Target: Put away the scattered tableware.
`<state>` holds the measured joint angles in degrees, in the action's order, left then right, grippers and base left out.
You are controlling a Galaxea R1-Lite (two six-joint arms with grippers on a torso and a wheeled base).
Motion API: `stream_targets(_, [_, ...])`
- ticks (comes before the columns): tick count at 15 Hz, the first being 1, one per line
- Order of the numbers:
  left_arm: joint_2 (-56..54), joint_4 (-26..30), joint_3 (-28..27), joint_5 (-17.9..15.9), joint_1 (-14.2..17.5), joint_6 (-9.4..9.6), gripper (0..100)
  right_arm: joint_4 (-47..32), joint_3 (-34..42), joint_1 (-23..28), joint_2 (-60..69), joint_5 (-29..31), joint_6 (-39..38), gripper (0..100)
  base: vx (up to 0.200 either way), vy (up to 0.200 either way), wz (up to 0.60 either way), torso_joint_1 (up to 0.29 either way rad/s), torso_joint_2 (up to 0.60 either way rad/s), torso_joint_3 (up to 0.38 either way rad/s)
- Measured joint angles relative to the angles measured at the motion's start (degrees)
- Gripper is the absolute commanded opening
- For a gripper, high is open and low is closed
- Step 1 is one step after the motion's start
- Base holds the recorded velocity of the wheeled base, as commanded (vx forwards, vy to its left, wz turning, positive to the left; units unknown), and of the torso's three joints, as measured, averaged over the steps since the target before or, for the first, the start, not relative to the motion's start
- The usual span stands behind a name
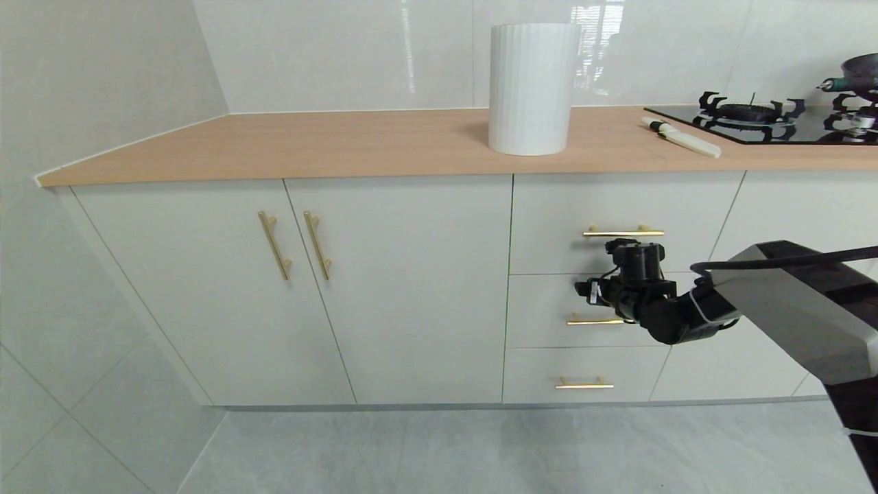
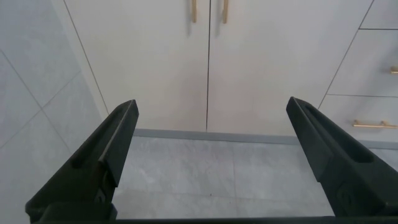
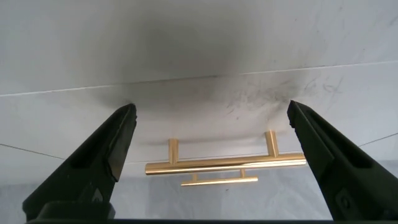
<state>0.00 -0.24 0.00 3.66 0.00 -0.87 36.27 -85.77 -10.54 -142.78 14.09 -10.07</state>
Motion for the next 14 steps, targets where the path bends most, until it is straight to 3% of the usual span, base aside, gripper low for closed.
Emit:
stream_targets(5, [0.0,0.0,0.0,0.01,0.0,0.0,100,1.88,5.16,0.49,7.41,1.32,-1.83,100,0.0,0.0,0.0,0.0,0.0,0.0])
stream_targets(10, [0.0,0.02,0.0,0.01,0.0,0.0,100,2.82,23.87,0.27,32.0,2.38,-0.27,100,0.0,0.0,0.0,0.0,0.0,0.0])
stream_targets(14, [0.0,0.02,0.0,0.01,0.0,0.0,100,2.24,39.8,0.21,54.86,3.43,7.2,100,0.0,0.0,0.0,0.0,0.0,0.0])
